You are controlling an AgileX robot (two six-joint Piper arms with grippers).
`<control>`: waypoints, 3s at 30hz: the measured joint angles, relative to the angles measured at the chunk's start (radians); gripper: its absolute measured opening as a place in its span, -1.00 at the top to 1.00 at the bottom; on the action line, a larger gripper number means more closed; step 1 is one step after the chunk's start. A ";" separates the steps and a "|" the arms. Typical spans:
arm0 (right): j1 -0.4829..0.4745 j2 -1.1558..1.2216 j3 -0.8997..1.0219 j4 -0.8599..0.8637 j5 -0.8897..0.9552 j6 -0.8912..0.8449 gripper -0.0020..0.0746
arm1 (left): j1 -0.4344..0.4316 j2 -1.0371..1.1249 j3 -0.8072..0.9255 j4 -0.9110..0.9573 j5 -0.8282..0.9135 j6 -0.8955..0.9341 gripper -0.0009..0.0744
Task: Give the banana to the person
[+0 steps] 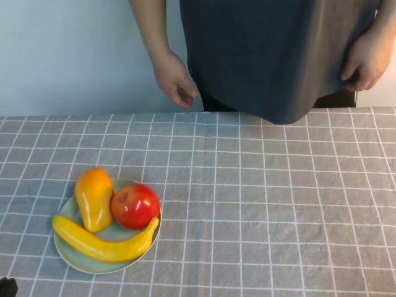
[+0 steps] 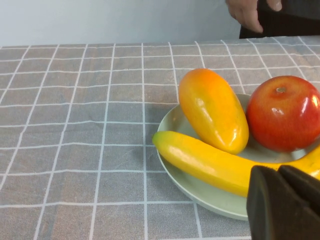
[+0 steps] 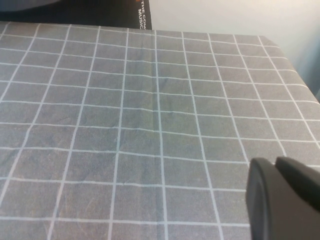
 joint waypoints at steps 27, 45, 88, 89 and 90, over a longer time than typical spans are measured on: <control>0.000 0.000 0.000 0.000 0.000 0.000 0.97 | 0.000 0.022 -0.083 -0.626 -0.108 -0.048 0.99; 0.000 0.000 0.000 0.000 0.000 0.000 0.97 | 0.000 0.886 -0.891 -0.345 0.778 0.399 0.99; 0.000 0.000 0.000 0.000 0.000 0.000 0.97 | -0.303 1.780 -1.058 0.198 0.556 1.409 -0.63; 0.000 0.000 0.000 0.000 0.000 0.000 0.97 | -0.301 1.787 -1.058 0.198 0.546 1.413 -0.63; 0.000 0.000 0.000 0.000 0.000 0.000 0.97 | -0.299 1.794 -1.058 0.198 0.534 1.414 -0.63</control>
